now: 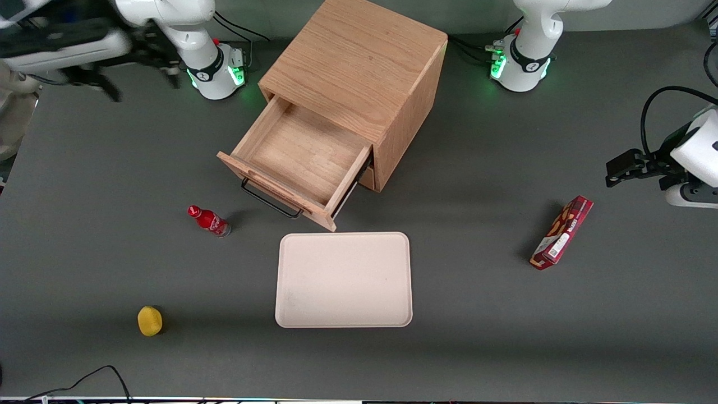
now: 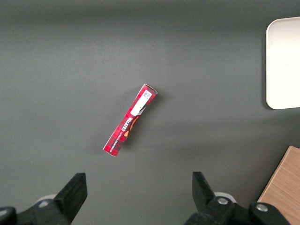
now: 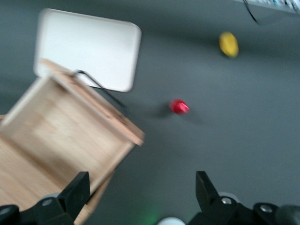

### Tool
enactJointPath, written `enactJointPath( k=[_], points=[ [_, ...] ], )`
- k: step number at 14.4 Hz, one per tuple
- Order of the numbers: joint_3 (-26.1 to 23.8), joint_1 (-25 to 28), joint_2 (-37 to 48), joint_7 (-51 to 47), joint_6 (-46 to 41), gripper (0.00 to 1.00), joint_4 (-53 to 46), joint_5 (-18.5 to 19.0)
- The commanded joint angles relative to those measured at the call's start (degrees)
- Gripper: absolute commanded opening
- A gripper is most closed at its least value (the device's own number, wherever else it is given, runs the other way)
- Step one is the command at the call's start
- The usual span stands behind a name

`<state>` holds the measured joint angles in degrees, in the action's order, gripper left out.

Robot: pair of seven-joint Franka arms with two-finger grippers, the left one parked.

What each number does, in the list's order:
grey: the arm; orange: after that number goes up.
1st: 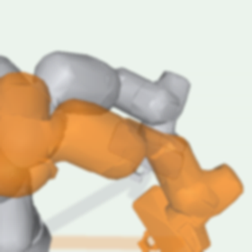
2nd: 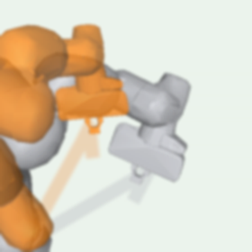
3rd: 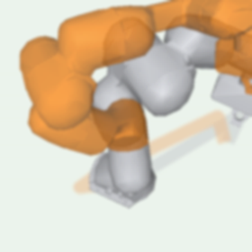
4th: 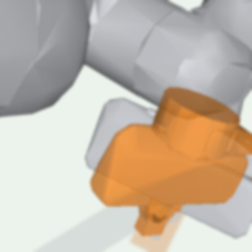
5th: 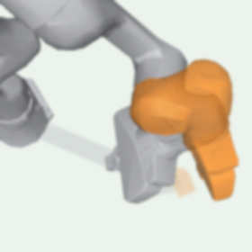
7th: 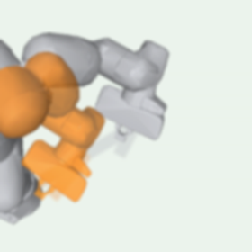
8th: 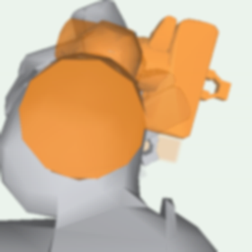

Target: Open upper drawer

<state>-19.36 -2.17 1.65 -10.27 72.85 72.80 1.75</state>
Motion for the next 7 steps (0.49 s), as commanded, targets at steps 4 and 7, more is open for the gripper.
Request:
enactJointPath(
  k=[4,7],
  points=[
    [9.7,0.1,0.2,-1.3,-1.2,1.0,8.5,-1.0],
    [11.2,-0.4,5.5,-1.3,7.5,1.0,19.6,-1.6]
  ],
)
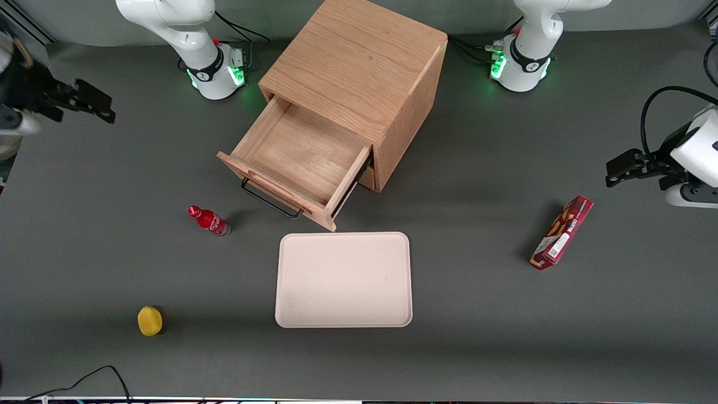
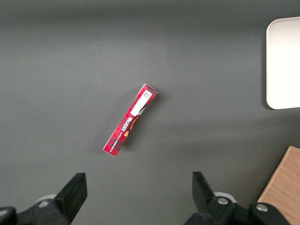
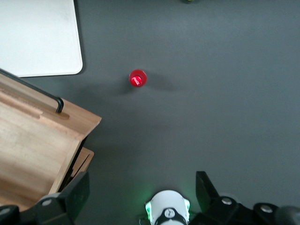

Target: Open upper drawer

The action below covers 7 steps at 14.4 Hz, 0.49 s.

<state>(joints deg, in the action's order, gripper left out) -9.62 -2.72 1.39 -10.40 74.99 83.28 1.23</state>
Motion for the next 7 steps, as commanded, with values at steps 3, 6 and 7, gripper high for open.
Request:
enactJointPath(
  k=[3,6,7],
  points=[
    [2.0,0.3,9.2,-0.7,8.9,1.0,13.6,-1.1],
    [2.1,0.4,7.9,-0.6,8.9,1.0,11.0,-1.0],
    [2.2,0.4,7.5,-0.6,8.9,1.0,10.5,-1.1]
  ],
)
